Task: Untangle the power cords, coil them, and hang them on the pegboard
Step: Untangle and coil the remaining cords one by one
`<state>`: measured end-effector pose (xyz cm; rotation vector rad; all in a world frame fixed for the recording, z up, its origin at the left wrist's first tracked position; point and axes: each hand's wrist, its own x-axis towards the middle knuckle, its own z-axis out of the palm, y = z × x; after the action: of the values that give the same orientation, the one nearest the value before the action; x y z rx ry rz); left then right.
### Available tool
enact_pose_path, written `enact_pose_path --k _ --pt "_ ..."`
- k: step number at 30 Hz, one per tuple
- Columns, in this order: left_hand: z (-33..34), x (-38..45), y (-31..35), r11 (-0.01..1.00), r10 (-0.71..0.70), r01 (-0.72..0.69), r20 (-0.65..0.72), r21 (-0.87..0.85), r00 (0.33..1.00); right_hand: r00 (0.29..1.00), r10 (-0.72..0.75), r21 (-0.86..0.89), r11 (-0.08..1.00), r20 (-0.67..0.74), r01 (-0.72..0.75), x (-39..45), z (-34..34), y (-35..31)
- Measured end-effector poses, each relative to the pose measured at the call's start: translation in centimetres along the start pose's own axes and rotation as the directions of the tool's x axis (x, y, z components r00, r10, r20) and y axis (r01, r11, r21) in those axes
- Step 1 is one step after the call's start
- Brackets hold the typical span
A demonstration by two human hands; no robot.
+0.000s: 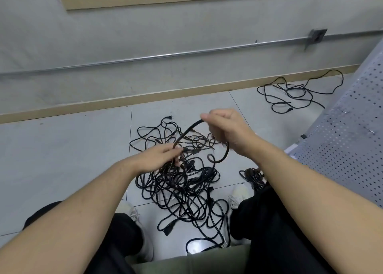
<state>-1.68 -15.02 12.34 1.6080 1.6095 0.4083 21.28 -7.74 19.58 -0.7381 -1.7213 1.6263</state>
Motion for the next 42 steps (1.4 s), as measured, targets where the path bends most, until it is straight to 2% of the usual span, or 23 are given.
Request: enact_pose_path --k 3,4,6,7,9,13,15,17,18,20,22,24,28,30,32,34,37,40,41,42 --pt "-0.6 -0.1 0.5 1.000 0.007 -0.005 -0.275 0.007 0.961 0.990 0.063 0.023 0.998 -0.124 -0.061 0.5 -0.9 -0.1" --pt "-0.8 0.0 0.6 1.000 0.014 -0.022 -0.371 -0.016 0.929 0.984 0.093 -0.025 0.995 -0.153 -0.098 0.7 -1.2 0.1" --pt "-1.4 -0.1 0.6 0.999 0.030 -0.044 -0.466 -0.019 0.884 0.974 0.143 -0.180 0.968 -0.175 -0.174 0.9 -1.7 0.5" --pt "-1.7 -0.2 0.8 0.999 0.046 -0.047 -0.472 0.010 0.881 0.969 0.171 -0.230 0.950 -0.176 -0.209 0.9 -1.8 0.6" --pt "-1.9 -0.4 1.5 0.993 0.075 -0.028 -0.440 0.112 0.895 0.965 0.214 -0.223 0.944 -0.149 -0.244 0.9 -1.6 0.7" --pt "-1.4 -0.7 3.3 0.875 0.151 0.033 -0.336 0.483 0.930 0.955 0.292 -0.238 0.933 0.057 -0.271 0.5 -0.5 0.8" --pt "-0.8 -0.6 3.7 0.824 0.191 0.010 -0.294 0.567 0.937 0.938 0.335 -0.413 0.870 0.093 -0.270 0.3 0.1 1.2" --pt "-0.4 -0.4 3.8 0.826 0.212 -0.022 -0.275 0.563 0.938 0.941 0.323 -0.620 0.759 0.095 -0.198 0.2 0.7 1.6" --pt "-0.3 -0.4 3.7 0.847 0.216 -0.044 -0.269 0.530 0.939 0.953 0.285 -0.662 0.735 0.104 -0.147 0.2 1.0 1.7" --pt "0.0 -0.1 2.6 0.921 0.194 -0.086 -0.255 0.380 0.947 0.976 0.179 -0.606 0.793 0.128 -0.066 0.1 1.4 1.3" --pt "-0.2 0.5 0.6 0.989 0.106 -0.078 -0.226 0.128 0.968 0.991 0.071 -0.438 0.899 0.109 -0.016 -0.1 1.1 0.7" --pt "0.0 0.6 -0.5 0.997 0.027 -0.037 -0.147 -0.066 0.989 0.996 0.005 -0.266 0.964 0.090 0.020 -0.3 0.5 0.3" --pt "0.8 0.1 -1.2 0.992 -0.117 0.118 0.009 -0.046 0.993 1.000 0.006 0.018 1.000 0.020 -0.006 -0.3 -0.3 0.0" --pt "1.0 -0.2 -1.4 0.990 -0.137 0.138 0.037 -0.021 0.990 0.994 0.058 0.050 0.997 -0.094 -0.053 0.1 -0.8 0.2" --pt "0.9 0.0 -1.4 0.991 -0.129 0.130 -0.069 0.019 0.989 0.967 0.128 -0.041 0.989 -0.220 -0.140 0.8 -1.6 0.6" --pt "0.6 0.2 -0.9 0.993 -0.108 0.116 -0.264 0.014 0.958 0.929 0.186 -0.240 0.933 -0.320 -0.270 1.4 -2.6 1.4" --pt "-0.7 0.0 1.0 0.998 0.033 -0.009 -0.430 0.057 0.902 0.892 0.209 -0.579 0.697 -0.401 -0.423 1.7 -3.8 2.7" --pt "-1.9 -0.7 3.1 0.980 0.166 -0.090 -0.486 0.176 0.858 0.949 0.134 -0.780 0.543 -0.285 -0.311 2.0 -3.5 3.0" --pt "-2.0 -1.0 3.6 0.970 0.190 -0.087 -0.492 0.225 0.850 0.971 0.121 -0.815 0.528 -0.205 -0.238 1.9 -2.9 2.8" --pt "-2.0 -1.3 3.8 0.966 0.195 -0.081 -0.483 0.246 0.853 0.988 0.122 -0.818 0.556 -0.094 -0.147 1.9 -2.2 2.7"
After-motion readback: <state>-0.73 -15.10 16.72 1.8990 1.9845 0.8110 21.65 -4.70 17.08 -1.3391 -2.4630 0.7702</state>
